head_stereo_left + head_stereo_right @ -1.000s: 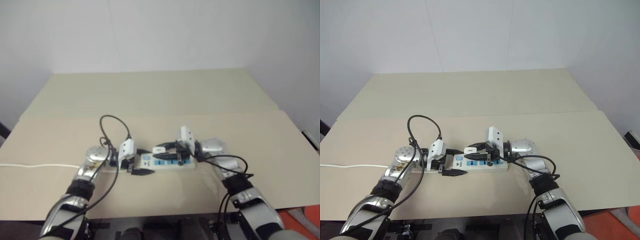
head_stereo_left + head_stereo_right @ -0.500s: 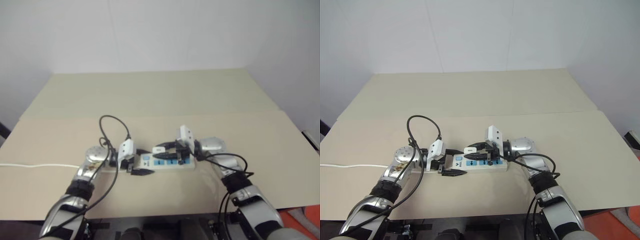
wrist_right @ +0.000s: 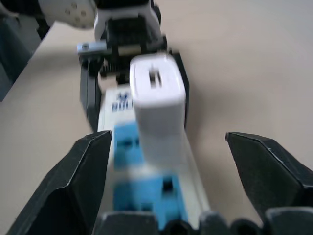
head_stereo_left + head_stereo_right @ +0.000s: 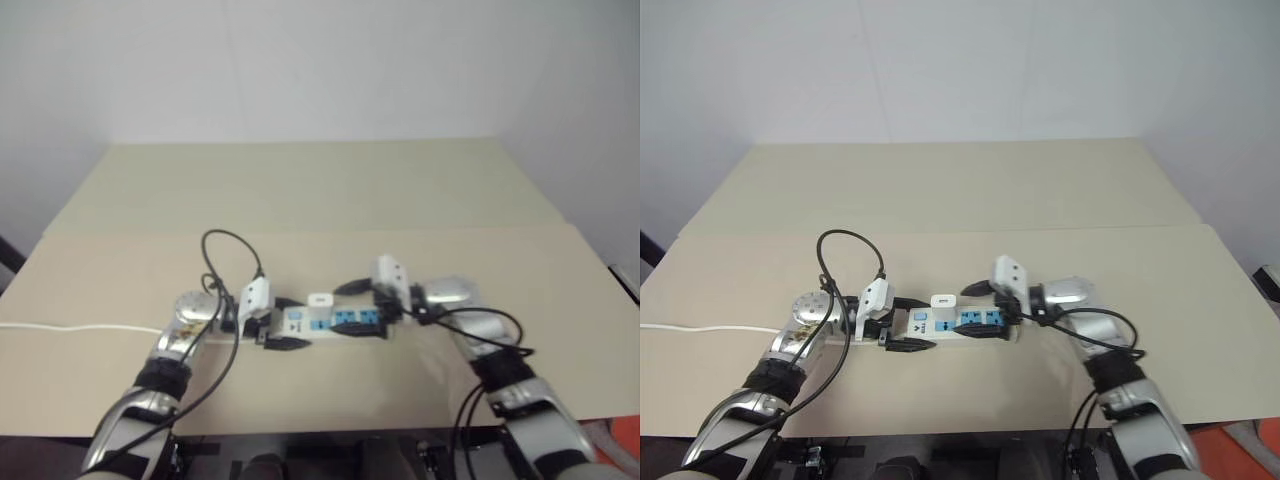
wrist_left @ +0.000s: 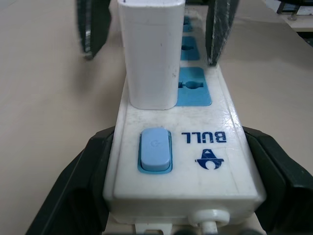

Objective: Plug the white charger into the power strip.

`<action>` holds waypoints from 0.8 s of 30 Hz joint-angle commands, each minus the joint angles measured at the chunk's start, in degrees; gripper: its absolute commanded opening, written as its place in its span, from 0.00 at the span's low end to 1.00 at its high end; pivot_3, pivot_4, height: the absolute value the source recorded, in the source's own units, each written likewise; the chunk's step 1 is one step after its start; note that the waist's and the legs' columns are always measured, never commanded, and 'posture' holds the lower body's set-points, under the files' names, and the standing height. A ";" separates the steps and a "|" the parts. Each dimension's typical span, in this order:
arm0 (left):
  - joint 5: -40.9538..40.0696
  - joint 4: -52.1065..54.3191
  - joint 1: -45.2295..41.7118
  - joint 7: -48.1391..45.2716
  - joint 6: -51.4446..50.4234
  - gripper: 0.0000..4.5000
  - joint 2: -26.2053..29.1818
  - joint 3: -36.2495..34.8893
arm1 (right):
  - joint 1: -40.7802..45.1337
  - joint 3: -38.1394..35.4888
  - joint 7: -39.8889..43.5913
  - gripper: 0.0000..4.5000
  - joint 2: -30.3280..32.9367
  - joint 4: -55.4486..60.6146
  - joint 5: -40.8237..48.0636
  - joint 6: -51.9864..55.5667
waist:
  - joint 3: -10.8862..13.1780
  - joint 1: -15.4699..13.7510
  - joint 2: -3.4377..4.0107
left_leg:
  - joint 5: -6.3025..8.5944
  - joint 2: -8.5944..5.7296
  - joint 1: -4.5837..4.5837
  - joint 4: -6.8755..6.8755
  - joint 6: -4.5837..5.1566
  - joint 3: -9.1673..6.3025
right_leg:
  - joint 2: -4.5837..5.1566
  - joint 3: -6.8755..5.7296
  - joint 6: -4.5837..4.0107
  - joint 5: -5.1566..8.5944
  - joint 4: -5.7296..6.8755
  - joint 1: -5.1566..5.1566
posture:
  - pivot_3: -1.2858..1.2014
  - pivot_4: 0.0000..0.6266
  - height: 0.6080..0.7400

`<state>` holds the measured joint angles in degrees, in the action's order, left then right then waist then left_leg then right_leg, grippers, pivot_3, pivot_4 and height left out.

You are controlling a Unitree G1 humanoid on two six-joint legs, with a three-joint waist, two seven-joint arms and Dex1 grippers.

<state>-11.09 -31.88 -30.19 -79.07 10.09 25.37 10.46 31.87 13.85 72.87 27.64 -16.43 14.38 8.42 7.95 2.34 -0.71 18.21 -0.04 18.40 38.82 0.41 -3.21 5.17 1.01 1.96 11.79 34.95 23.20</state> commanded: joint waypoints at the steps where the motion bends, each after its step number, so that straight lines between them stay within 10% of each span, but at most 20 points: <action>1: 1.02 -2.06 -1.33 1.90 0.84 0.73 0.53 -1.09 | -1.09 -4.87 2.79 0.99 5.49 8.06 4.19 4.44 | 0.06 -0.11 0.00 | 0.00 0.00 0.01 0.00 0.00 0.00 | -0.01 -0.01 0.00 0.00 -0.01 0.01 | 0.52 0.24 1.00; 9: 0.86 -4.37 -2.62 3.00 2.03 0.73 -0.75 -1.43 | -5.67 -16.20 7.76 0.99 23.94 11.08 8.33 7.76 | 0.21 -0.84 -0.07 | 0.03 -0.04 0.03 -0.01 0.06 0.05 | 0.06 -0.01 0.08 0.05 -0.10 -0.03 | 0.52 0.24 1.00; 15: -0.32 -5.08 -5.68 -1.60 1.58 0.99 -0.09 -1.18 | -5.93 -18.06 6.21 1.00 24.70 10.16 8.26 7.33 | 0.26 -0.95 -0.10 | 0.04 -0.03 0.02 -0.01 0.06 0.07 | 0.05 0.00 0.09 0.06 -0.07 -0.06 | 0.52 0.24 1.00; 24: -6.18 7.94 -4.67 -12.77 -0.71 0.99 12.50 -4.99 | -8.14 -20.48 5.41 1.00 26.07 9.31 8.57 7.29 | 0.62 -1.21 -0.15 | 0.06 -0.02 0.18 -0.06 0.10 0.05 | 0.07 -0.03 0.10 0.07 -0.10 0.05 | 0.52 0.24 1.00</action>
<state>-14.24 -28.30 -35.36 -89.59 10.57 34.58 8.26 24.03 -3.55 78.47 52.44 -7.28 21.70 16.15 8.57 1.13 -0.86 18.28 -0.05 18.57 38.74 0.51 -3.16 5.24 0.99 2.06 11.87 34.85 23.27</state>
